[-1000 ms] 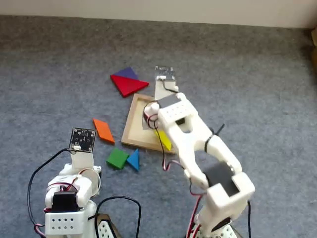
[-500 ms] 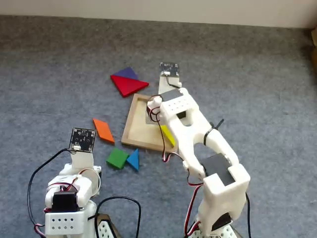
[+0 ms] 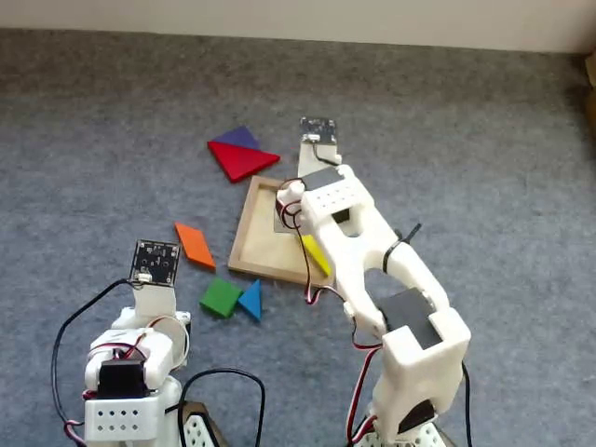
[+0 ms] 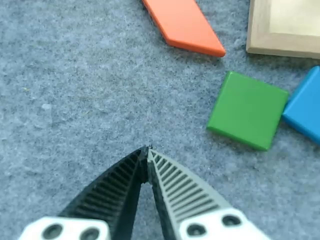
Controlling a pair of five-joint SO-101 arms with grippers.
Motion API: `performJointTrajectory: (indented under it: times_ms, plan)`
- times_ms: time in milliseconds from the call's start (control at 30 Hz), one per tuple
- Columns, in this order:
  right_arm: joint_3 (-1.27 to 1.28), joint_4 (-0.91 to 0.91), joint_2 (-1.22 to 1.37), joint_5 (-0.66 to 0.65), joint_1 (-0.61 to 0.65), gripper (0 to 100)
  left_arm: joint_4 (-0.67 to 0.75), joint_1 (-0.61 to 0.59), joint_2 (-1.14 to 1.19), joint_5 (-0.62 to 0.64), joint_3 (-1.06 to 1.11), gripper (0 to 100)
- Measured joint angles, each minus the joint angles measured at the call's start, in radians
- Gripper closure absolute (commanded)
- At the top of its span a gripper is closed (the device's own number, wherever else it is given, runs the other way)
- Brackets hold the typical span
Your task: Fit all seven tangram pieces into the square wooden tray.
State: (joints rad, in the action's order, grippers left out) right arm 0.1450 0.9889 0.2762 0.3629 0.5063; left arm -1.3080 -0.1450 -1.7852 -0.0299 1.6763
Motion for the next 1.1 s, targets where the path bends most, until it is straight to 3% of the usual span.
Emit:
performJointTrajectory:
  times_ms: [167, 433, 900, 1100]
  plan:
    - [0.000, 0.000, 0.000, 0.000, 0.000, 63.2, 0.000, 0.000, 0.000, 0.000, 0.000, 100]
    - [0.000, 0.000, 0.000, 0.000, 0.000, 88.4, 0.000, 0.000, 0.000, 0.000, 0.000, 100]
    - [0.000, 0.000, -0.003, 0.000, 0.000, 89.6, 0.000, 0.000, 0.000, 0.000, 0.000, 100]
    - [0.000, 0.000, -0.123, 0.000, 0.000, 89.7, 0.000, 0.000, 0.000, 0.000, 0.000, 100]
